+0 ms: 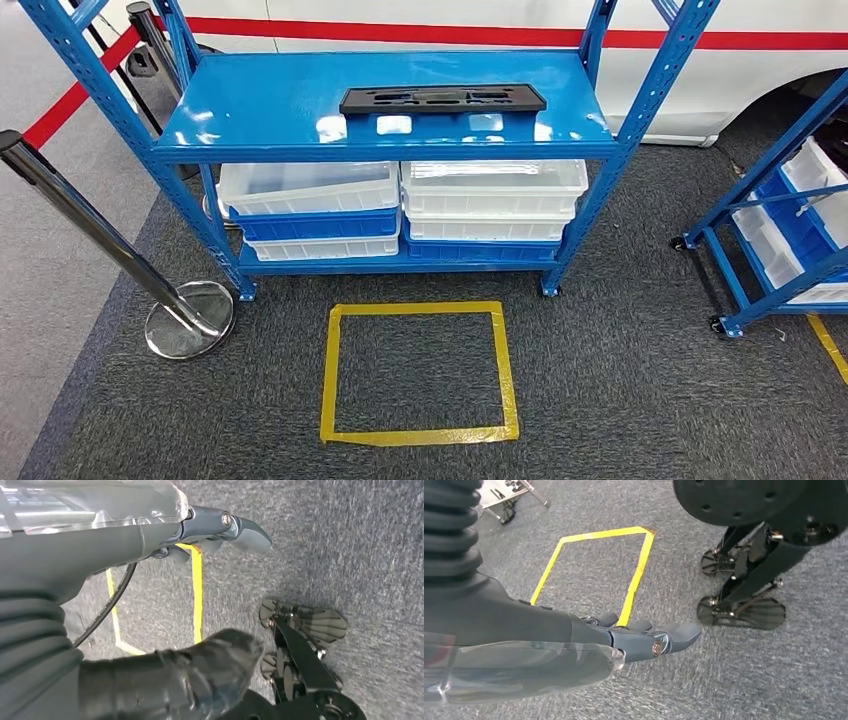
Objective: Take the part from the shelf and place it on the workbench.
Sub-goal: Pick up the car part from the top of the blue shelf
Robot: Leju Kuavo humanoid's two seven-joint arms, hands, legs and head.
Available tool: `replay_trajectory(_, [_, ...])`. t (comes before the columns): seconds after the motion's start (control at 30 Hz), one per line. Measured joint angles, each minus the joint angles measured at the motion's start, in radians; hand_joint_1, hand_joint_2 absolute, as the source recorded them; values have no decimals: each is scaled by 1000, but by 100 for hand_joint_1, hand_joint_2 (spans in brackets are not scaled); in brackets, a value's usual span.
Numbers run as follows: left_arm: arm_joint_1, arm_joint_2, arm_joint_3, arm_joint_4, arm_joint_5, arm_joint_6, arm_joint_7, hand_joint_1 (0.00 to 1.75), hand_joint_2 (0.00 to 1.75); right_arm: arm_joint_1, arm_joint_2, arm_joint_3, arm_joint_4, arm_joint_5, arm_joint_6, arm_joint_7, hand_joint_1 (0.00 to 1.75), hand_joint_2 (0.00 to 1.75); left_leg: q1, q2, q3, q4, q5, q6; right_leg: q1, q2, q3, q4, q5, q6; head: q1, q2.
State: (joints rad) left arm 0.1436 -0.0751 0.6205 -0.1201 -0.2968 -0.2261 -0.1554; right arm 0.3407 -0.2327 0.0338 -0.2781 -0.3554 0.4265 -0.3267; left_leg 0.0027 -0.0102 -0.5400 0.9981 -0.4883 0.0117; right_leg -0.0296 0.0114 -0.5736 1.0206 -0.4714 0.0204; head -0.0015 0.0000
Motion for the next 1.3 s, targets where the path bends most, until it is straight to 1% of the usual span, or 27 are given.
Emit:
replay_trajectory(0.2, [-4, -5, 23, 18, -4, -11, -9, 0, 0, 98, -22, -5, -191, -25, -16, 21, 0, 0, 0, 0, 0, 0, -1, 0, 0, 0, 0, 0, 0, 0, 0, 0])
replay_trajectory(0.27, [-4, -4, 23, 24, -11, -19, -12, 0, 0, 109, -32, -2, -255, -21, -29, 8, 0, 0, 0, 0, -1, 0, 0, 0, 0, 0, 1, 0, 0, 0, 0, 0])
replay_trajectory(0.33, [-5, 0, 23, 30, -19, -31, -15, 0, 0, 91, -39, 3, -306, -5, -41, -18, 0, 0, 0, 0, -1, 0, 0, 1, 0, 1, 1, 0, 1, 0, 0, 0])
replay_trajectory(0.53, [-10, 28, 23, 46, -39, -79, -23, 0, 0, -39, -62, 20, -439, 74, -53, -111, 0, 0, 0, 0, 0, 0, 2, 2, 0, 0, 2, 0, 2, 1, 0, 0])
replay_trajectory(0.67, [-8, 50, 22, 58, -52, -111, -31, 0, 0, -120, -93, 28, -563, 115, -53, -145, 0, 0, 0, -1, 0, 0, 3, 2, 0, -2, 2, 1, 2, 2, 0, 0])
replay_trajectory(0.97, [-1, 100, 3, 83, -73, -179, -59, 0, 0, -294, -162, 62, -847, 192, -54, -186, 0, 0, 0, -1, -1, 0, 3, 2, 0, -1, 2, 1, 2, 1, 0, 0])
replay_trajectory(1.17, [4, 126, -23, 94, -83, -213, -75, 0, 0, -450, -192, 117, -982, 237, -70, -194, 0, 0, 0, -1, 1, 1, 4, 2, 0, -2, 2, 1, 3, 1, 0, 0])
replay_trajectory(1.3, [10, 139, -40, 101, -83, -228, -84, 0, 0, -533, -210, 167, -1060, 287, -105, -184, 0, 0, 0, -1, 1, 1, 5, 1, 0, -2, 2, 1, 3, 1, 0, 0])
